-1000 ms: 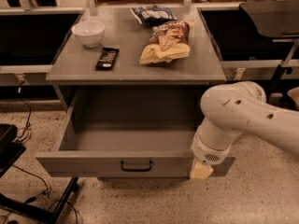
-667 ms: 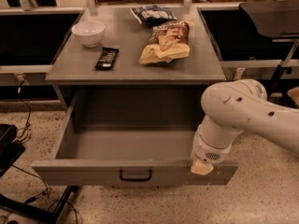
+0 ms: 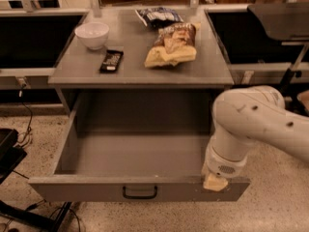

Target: Open top drawer

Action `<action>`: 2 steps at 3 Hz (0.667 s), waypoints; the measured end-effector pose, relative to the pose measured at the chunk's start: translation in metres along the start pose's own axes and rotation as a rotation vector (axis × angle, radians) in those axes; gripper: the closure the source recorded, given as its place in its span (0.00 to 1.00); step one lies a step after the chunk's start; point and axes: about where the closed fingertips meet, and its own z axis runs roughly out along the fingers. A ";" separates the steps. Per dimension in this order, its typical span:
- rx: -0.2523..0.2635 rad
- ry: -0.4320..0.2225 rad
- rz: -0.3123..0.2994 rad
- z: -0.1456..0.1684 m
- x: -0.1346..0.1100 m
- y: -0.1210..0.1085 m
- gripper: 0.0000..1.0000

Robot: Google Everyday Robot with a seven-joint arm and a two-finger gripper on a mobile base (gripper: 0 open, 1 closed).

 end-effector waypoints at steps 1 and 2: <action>0.000 0.000 0.000 0.000 0.000 -0.001 1.00; -0.025 0.022 0.014 -0.002 0.009 0.011 1.00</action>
Offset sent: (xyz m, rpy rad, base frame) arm -0.2031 -0.1025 0.0490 -0.2303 0.4018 -0.1202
